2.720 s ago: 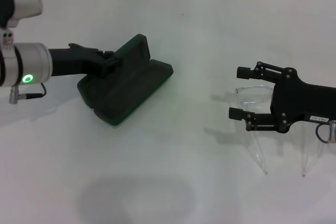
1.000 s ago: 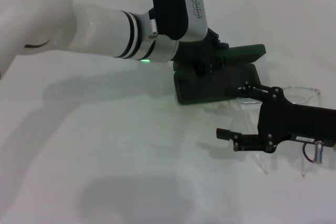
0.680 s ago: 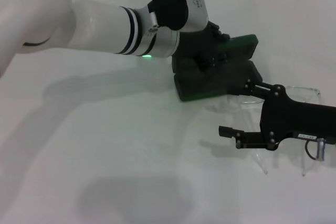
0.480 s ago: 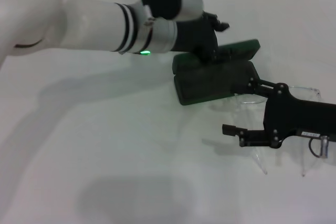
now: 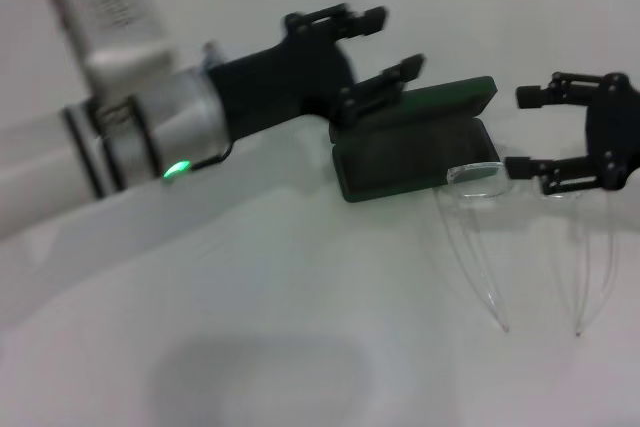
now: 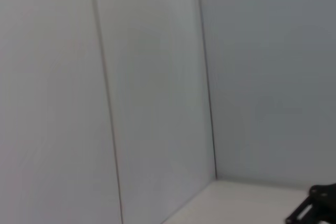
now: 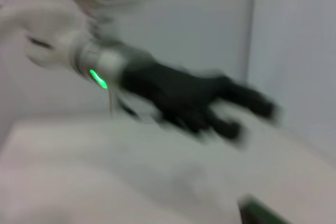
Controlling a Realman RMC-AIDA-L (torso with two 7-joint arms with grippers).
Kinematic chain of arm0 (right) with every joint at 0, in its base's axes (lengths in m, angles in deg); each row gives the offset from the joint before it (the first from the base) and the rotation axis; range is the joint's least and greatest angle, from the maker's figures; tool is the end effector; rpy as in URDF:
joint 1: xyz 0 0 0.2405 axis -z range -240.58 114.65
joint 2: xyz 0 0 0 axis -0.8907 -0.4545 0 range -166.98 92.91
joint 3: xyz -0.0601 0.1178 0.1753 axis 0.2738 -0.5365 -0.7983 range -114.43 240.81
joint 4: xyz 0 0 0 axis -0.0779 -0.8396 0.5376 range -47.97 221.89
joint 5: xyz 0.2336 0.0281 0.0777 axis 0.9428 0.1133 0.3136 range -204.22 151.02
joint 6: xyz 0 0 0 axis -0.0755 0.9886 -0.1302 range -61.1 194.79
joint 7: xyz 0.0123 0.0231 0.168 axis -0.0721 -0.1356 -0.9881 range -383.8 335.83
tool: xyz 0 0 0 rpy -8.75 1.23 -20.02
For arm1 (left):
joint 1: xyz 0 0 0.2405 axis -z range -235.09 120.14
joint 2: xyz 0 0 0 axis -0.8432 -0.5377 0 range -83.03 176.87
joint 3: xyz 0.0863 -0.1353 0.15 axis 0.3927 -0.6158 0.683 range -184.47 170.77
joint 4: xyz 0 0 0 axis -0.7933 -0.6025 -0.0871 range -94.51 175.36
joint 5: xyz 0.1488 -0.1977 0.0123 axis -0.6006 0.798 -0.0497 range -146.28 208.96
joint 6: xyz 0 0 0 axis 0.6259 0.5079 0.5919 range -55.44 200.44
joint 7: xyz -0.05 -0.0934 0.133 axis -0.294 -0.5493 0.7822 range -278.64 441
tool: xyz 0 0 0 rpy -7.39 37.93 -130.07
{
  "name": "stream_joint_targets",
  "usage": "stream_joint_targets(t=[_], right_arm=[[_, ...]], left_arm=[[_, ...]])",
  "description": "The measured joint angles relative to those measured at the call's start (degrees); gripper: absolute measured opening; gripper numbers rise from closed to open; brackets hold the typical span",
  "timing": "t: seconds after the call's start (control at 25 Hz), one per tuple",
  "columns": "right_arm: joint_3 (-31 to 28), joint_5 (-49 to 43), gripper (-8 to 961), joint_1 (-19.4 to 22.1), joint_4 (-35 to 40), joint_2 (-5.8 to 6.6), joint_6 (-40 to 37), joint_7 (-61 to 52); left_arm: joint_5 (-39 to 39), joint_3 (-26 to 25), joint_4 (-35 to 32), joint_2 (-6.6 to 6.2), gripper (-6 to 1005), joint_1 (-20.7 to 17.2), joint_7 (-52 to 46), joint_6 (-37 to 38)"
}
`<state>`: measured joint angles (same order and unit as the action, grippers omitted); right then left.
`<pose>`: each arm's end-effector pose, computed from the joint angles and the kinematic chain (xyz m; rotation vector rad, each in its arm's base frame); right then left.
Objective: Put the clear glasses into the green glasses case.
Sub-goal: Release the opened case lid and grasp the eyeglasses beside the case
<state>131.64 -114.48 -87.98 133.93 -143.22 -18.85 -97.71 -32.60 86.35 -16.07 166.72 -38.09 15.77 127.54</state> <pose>0.2172 0.3699 0.0483 -2.7791 0.1424 0.6061 -0.1227 0.3762 -0.0620 -2.5057 -0.1904 -0.8894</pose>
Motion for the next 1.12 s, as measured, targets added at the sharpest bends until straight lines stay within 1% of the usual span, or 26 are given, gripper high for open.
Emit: stream_joint_targets(t=[0.08,0.2,0.24,0.28,0.36,0.44,0.48,0.6,0.64,0.68,0.72,0.8,0.92,1.04,1.12], right_arm=[[-4.1,-11.5,821,-1.0,7.6,-0.68,-0.1,-8.0],[-6.1,-27.4,820,-3.9,17.3,-1.91,-2.2,-17.2],[-6.2,-31.4,820,-5.1,19.1,-2.16,-3.2,-19.3],[-6.3,-35.2,820,-6.5,20.8,-2.48,-4.2,-21.3],[-6.5,-40.9,819,-9.2,22.7,-3.06,-5.5,-24.2],[-6.3,-45.4,818,-11.8,23.1,-3.61,-6.1,-26.1],[-6.2,-47.1,818,-12.8,22.9,-3.94,-6.2,-26.6],[-5.7,-52.0,816,-15.2,22.2,-5.49,-6.3,-27.7],[-5.2,-54.2,816,-15.9,22.0,-6.68,-6.4,-27.8],[-5.0,-55.0,816,-16.1,22.0,-7.09,-6.3,-27.8],[-4.4,-56.2,815,-16.5,21.8,-7.84,-6.3,-27.9],[-2.9,-57.6,814,-17.2,20.8,-8.61,-6.2,-27.9],[-0.5,-58.8,813,-18.1,18.7,-9.09,-5.7,-28.5],[2.4,-59.6,812,-18.6,16.8,-9.18,-3.4,-30.0],[3.2,-59.9,811,-18.6,16.4,-9.18,-2.5,-30.4]], left_arm=[[5.4,-1.6,4.5,0.01,614,-1.7,3.2,4.8],[10.4,-4.3,12.2,-0.06,624,-2.0,5.9,12.1],[11.5,-5.8,15.1,-0.10,627,-1.9,6.3,14.5],[11.9,-6.8,16.6,-0.10,630,-1.7,6.3,15.7],[12.8,-10.3,21.1,-0.06,636,-1.4,6.5,19.0],[13.1,-11.9,23.6,-0.01,700,-1.2,7.0,20.1],[13.3,-12.2,24.7,0.03,732,-0.9,7.5,20.3],[14.2,-12.2,27.5,0.15,827,0.3,9.6,20.4],[14.4,-12.2,28.4,0.17,830,0.8,10.2,20.4],[14.5,-12.2,29.1,0.19,833,1.1,10.5,20.4],[14.6,-12.2,29.9,0.21,836,1.6,11.0,20.5],[14.6,-12.2,31.1,0.21,842,2.2,11.5,20.5],[14.6,-12.1,31.6,0.17,850,2.4,12.1,20.3],[14.6,-11.9,31.7,0.21,859,2.4,13.1,20.3],[14.6,-11.9,31.9,0.23,857,2.5,13.3,20.4]])
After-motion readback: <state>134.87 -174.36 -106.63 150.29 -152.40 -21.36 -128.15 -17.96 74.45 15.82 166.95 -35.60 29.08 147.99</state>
